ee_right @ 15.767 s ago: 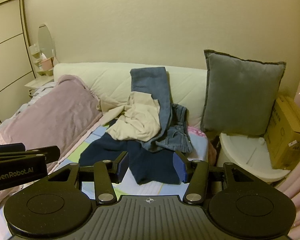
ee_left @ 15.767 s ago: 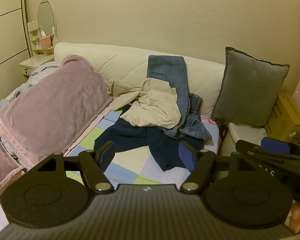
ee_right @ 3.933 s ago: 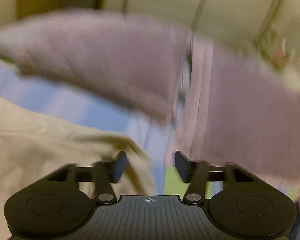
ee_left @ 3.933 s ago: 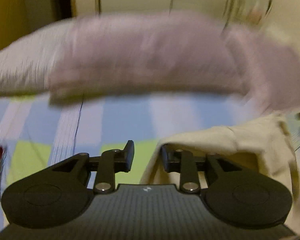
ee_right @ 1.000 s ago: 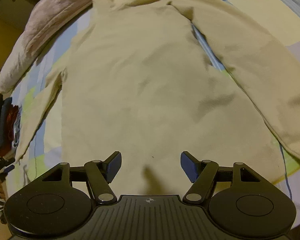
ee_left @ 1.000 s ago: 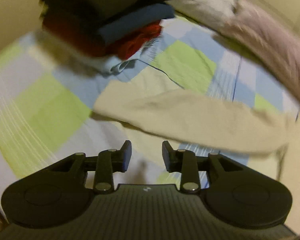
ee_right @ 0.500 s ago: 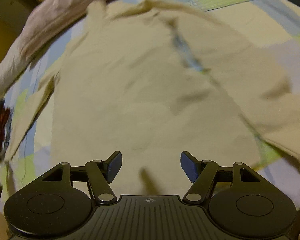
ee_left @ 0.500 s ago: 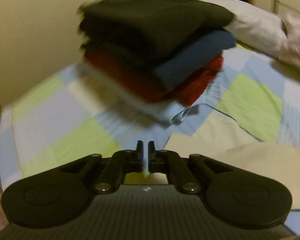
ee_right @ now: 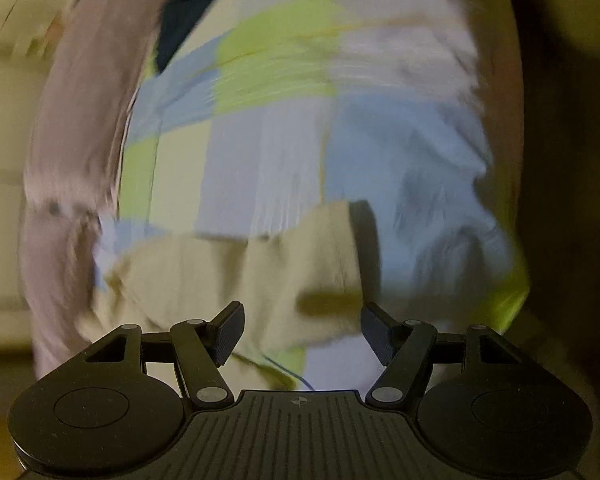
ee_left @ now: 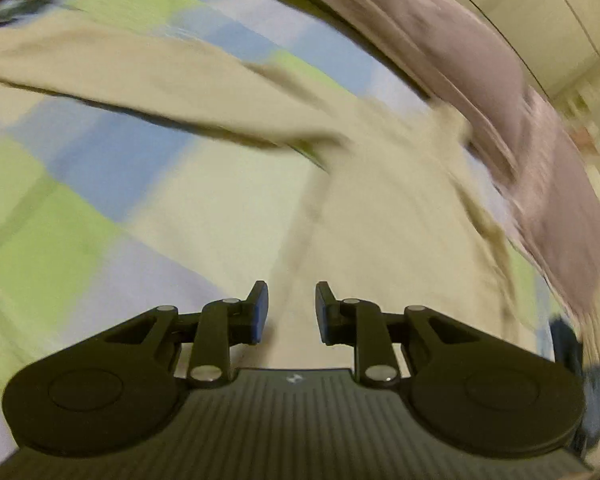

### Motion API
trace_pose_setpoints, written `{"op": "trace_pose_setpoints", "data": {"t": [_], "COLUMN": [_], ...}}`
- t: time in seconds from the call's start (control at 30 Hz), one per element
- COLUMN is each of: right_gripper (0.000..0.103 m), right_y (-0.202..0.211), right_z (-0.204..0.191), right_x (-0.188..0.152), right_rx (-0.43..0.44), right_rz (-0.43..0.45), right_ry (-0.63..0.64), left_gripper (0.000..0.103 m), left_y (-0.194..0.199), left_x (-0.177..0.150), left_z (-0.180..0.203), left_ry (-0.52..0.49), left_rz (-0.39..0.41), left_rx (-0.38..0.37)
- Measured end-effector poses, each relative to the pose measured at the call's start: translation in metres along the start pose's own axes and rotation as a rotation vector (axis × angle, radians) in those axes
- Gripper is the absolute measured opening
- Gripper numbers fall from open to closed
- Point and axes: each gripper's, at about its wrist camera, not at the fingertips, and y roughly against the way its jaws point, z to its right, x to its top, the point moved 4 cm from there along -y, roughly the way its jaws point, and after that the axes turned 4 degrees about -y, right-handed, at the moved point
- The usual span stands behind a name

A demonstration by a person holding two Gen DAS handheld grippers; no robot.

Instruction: Fold clothes

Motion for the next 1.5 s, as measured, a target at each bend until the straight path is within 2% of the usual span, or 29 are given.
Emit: {"op": "trace_pose_setpoints", "data": {"t": [0.03,0.07,0.1,0.13,0.27,0.47,0.53,0.6,0.67,0.73,0.77,0.8,0.83,0.9,0.97,1.07,1.2,1.33,1.43,1.5], "right_gripper": [0.069,0.064,0.020,0.006,0.006,0.006,0.006,0.007,0.007,0.011,0.026,0.030,0.030,0.030,0.030,0.030,0.030,0.030,0.030,0.030], "right_y": [-0.006,-0.013,-0.019,-0.022,0.011,0.084,0.086,0.065,0.023,-0.023,-0.038,-0.049,-0.052,-0.045,-0.033,-0.029,-0.044,-0.054,-0.065,-0.066], "right_z": [0.004,0.005,0.007,0.004,-0.070,-0.198,-0.226,-0.237,-0.232,-0.215,-0.203,-0.192,-0.184,-0.170,-0.157,-0.135,-0.110,-0.096,-0.088,-0.071], "right_x": [0.006,0.011,0.015,0.019,0.051,0.127,0.140,0.157,0.179,0.205,0.212,0.215,0.210,0.189,0.157,0.088,0.007,-0.032,-0.039,-0.045], "right_rx": [0.000,-0.018,-0.036,-0.043,0.045,0.288,0.291,0.251,0.149,-0.031,-0.091,-0.121,-0.116,-0.042,0.035,0.104,0.068,0.054,0.034,0.055], "right_rz": [-0.018,-0.030,-0.041,-0.045,0.110,0.428,0.492,0.509,0.482,0.413,0.376,0.340,0.310,0.261,0.165,-0.099,-0.374,-0.440,-0.428,-0.401], "right_ry": [-0.038,-0.057,-0.076,-0.068,0.316,0.685,0.798,0.867,0.843,0.777,0.731,0.680,0.654,0.643,0.645,0.670,0.770,0.759,0.710,0.626], "left_gripper": [0.020,0.020,0.020,0.019,0.019,0.019,0.019,0.019,0.019,0.019,0.019,0.020,0.021,0.021,0.022,0.026,0.027,0.033,0.034,0.032], "left_y": [-0.006,-0.011,-0.014,-0.014,-0.016,-0.011,-0.014,-0.018,-0.021,-0.019,-0.016,-0.012,-0.006,0.007,0.020,0.036,0.045,0.044,0.036,0.028], "left_x": [-0.005,-0.011,-0.013,-0.014,-0.014,-0.017,-0.022,-0.029,-0.035,-0.039,-0.040,-0.040,-0.040,-0.041,-0.043,-0.051,-0.066,-0.075,-0.082,-0.088], "left_z": [0.013,0.027,0.038,0.048,0.073,0.088,0.090,0.090,0.086,0.077,0.071,0.065,0.056,0.038,0.020,-0.007,-0.036,-0.056,-0.065,-0.068], "left_ry": [-0.016,-0.033,-0.046,-0.058,-0.089,-0.102,-0.102,-0.098,-0.095,-0.088,-0.086,-0.085,-0.083,-0.085,-0.085,-0.082,-0.071,-0.045,-0.024,-0.018], "left_rz": [-0.015,-0.029,-0.034,-0.035,-0.029,-0.003,-0.010,-0.023,-0.034,-0.041,-0.039,-0.036,-0.033,-0.030,-0.034,-0.064,-0.114,-0.130,-0.152,-0.186], "left_rx": [-0.015,-0.030,-0.040,-0.046,-0.047,-0.047,-0.051,-0.040,-0.022,0.007,0.020,0.032,0.049,0.088,0.120,0.141,0.118,0.070,0.002,-0.030]}}
